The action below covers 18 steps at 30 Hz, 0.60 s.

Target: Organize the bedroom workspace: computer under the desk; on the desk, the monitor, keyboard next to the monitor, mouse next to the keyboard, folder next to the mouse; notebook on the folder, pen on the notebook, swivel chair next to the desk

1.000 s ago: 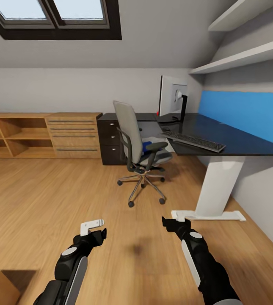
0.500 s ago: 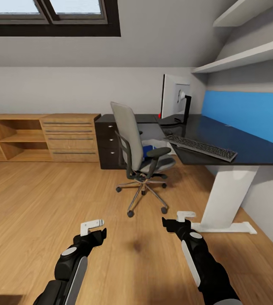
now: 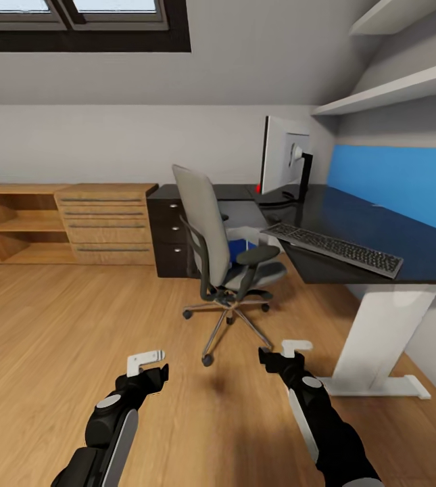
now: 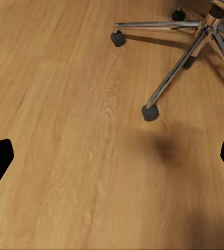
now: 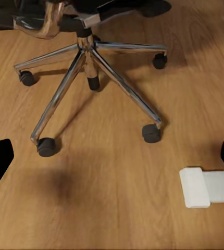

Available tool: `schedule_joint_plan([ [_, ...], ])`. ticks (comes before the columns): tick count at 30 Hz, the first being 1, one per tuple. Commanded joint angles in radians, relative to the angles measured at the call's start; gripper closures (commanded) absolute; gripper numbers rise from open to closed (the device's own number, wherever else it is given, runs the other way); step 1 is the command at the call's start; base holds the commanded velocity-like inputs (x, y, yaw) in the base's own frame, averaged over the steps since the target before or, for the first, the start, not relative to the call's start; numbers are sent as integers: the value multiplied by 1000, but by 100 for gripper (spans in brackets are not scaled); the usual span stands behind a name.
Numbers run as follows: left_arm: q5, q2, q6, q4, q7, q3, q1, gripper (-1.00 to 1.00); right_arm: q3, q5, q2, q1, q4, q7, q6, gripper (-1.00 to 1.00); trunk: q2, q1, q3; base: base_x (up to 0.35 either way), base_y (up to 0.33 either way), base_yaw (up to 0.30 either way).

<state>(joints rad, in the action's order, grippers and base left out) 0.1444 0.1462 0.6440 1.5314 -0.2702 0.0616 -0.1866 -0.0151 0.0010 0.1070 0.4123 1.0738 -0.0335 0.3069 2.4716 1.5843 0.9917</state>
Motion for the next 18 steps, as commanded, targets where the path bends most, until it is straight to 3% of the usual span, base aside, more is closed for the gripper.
schedule_joint_plan([
  [1, 11, 0, 3, 2, -9, 1, -1, -100, -2, 1, 0, 0, -13, -3, -17, -100, 0, 0, 1, 320, 0, 0],
  [7, 11, 0, 3, 7, -9, -1, -1, -100, -3, 12, 0, 9, -235, -7, -212, -100, 0, 0, 1, 320, 0, 0],
  [8, 11, 0, 3, 8, -9, -2, -1, -100, -2, 14, -1, 27, -314, -9, -267, -100, 0, 0, 1, 320, 0, 0],
  [9, 11, -1, 3, 13, -9, -3, -1, -100, -1, 17, -2, 84, -441, -23, -354, -100, 0, 0, 1, 320, 0, 0],
  [13, 11, -13, 4, 23, -9, -4, -1, -100, 1, 17, -4, 247, -685, -119, -472, -100, 0, 0, 1, 320, 0, 0],
  [18, 22, -34, 4, 28, -9, -5, -1, -100, 2, 15, -19, 363, -804, -215, -509, -100, 0, 0, 1, 321, 0, 0],
])
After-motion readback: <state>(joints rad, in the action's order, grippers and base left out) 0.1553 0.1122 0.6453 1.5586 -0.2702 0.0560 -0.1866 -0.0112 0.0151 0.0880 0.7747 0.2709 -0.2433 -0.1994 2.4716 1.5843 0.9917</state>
